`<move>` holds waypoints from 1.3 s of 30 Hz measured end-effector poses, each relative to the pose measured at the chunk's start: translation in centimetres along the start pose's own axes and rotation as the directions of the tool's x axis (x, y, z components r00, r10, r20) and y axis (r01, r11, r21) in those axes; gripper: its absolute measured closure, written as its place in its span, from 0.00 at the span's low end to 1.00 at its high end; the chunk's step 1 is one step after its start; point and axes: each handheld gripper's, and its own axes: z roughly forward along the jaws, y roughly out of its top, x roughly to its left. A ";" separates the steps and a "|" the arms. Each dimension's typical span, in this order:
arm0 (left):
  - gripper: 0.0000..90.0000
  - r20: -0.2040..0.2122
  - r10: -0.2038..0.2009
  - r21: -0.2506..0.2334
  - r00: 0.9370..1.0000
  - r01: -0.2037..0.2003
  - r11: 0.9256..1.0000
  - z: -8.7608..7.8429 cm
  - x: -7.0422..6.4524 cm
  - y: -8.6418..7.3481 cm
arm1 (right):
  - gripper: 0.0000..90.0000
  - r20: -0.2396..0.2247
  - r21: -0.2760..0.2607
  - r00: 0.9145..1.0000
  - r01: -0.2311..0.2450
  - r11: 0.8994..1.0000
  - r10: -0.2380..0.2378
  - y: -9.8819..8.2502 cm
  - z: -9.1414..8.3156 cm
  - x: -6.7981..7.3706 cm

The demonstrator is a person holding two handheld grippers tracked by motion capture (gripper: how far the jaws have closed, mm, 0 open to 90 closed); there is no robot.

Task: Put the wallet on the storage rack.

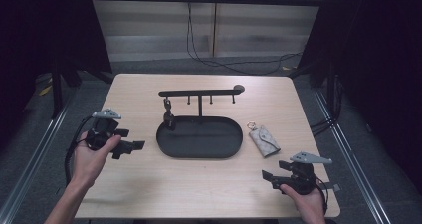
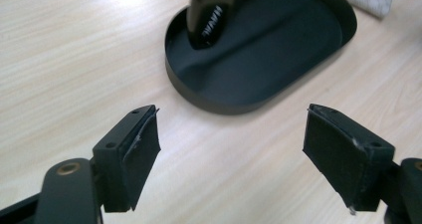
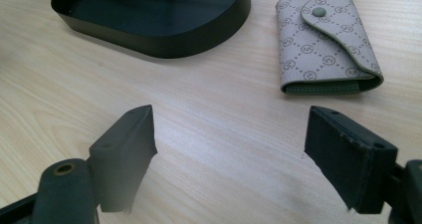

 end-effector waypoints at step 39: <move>0.26 0.097 -0.063 -0.077 0.993 0.070 0.995 3.2 -3.6 -10.5 | 0.27 0.021 0.138 0.999 -0.047 0.989 0.044 6.6 1.9 -3.0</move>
